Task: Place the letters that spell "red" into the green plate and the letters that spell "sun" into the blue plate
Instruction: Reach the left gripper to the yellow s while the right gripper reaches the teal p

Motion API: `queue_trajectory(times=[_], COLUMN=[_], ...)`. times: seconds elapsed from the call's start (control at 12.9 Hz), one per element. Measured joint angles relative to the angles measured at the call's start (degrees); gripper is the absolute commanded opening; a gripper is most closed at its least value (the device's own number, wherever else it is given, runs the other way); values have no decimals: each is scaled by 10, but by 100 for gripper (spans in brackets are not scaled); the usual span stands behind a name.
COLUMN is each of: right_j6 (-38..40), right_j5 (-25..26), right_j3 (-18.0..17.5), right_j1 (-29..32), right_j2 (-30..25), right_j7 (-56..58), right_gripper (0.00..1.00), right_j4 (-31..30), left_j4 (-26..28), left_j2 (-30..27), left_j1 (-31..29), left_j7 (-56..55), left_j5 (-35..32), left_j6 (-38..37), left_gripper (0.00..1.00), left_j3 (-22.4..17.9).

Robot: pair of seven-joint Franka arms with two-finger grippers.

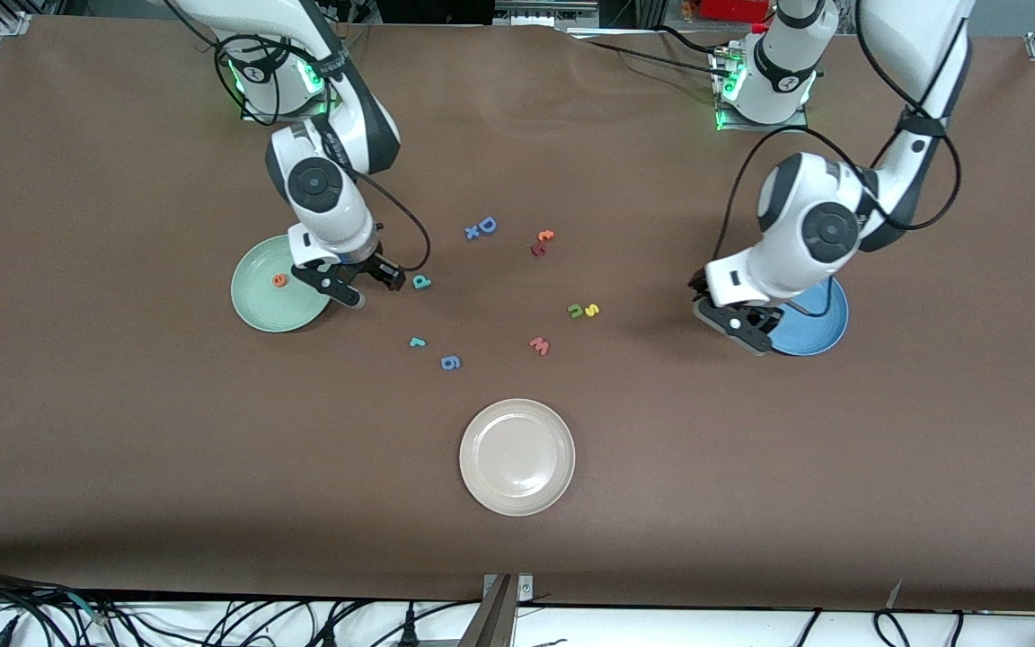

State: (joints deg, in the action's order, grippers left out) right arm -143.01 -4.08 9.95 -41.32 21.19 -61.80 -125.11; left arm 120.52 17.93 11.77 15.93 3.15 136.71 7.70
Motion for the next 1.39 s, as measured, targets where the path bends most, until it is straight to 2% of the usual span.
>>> queue_trajectory(times=[0.15,0.39,0.62,0.93,1.39], right_j6=[-1,-1,-1,0,39], right_j5=[0,0,0,0,0], right_j3=[-1,-1,-2,-2,-7], right_j1=[-19,-24,-29,-35,-36], right_j2=[35,78,105,106,103], right_j7=[-107,-218,-256,-291,-333], right_gripper=[78,78,77,77,69], right_j4=[41,87,98,105,105], left_j4=[-26,-68,-89,-91,-93], left_j2=[9,46,89,130,153], left_j1=[38,78,112,132,160], left_j7=[-11,-8,-6,1,1], left_j5=[-4,-81,-104,-104,-104], left_j6=[0,0,7,59,90], left_gripper=[100,100,100,100,100], left_j3=[0,0,0,0,0])
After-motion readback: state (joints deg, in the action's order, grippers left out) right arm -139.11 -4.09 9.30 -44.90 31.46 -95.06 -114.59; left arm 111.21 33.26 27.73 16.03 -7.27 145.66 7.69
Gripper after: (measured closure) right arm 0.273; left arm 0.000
